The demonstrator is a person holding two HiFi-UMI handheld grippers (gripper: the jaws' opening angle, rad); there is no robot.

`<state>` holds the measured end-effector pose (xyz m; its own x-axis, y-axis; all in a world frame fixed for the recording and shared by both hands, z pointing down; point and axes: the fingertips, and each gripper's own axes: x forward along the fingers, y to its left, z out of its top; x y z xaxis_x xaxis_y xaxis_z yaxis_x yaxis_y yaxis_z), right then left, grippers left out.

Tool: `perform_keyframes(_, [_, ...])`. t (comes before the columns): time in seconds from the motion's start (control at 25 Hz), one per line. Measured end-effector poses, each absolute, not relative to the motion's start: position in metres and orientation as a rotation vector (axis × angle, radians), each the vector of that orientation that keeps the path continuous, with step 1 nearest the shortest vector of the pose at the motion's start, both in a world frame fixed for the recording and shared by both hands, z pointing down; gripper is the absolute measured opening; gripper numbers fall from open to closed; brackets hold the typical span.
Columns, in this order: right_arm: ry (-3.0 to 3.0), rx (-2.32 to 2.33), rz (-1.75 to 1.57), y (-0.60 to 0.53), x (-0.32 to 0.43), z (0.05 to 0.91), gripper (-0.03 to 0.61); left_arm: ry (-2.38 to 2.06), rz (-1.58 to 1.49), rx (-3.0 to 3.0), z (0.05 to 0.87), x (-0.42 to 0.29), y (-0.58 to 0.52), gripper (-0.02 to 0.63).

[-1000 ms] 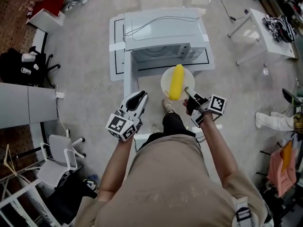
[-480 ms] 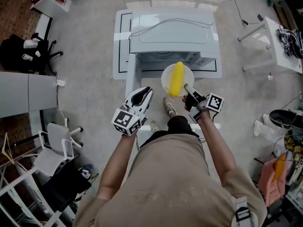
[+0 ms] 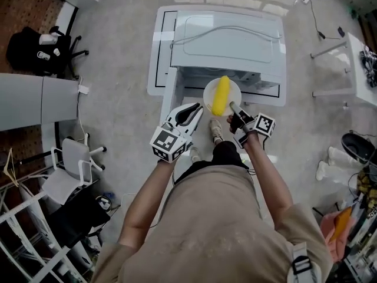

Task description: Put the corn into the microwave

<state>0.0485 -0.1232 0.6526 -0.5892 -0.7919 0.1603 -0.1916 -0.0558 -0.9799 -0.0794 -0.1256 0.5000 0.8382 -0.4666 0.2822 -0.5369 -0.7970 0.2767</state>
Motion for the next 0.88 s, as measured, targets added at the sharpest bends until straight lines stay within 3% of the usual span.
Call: perform_keyframes(0.88, [1.707, -1.031, -1.795, -0.193, 0.035, 0.731, 0.025, -0.929, 0.375, 2.548, 0.539, -0.066, -0.169, 0.034])
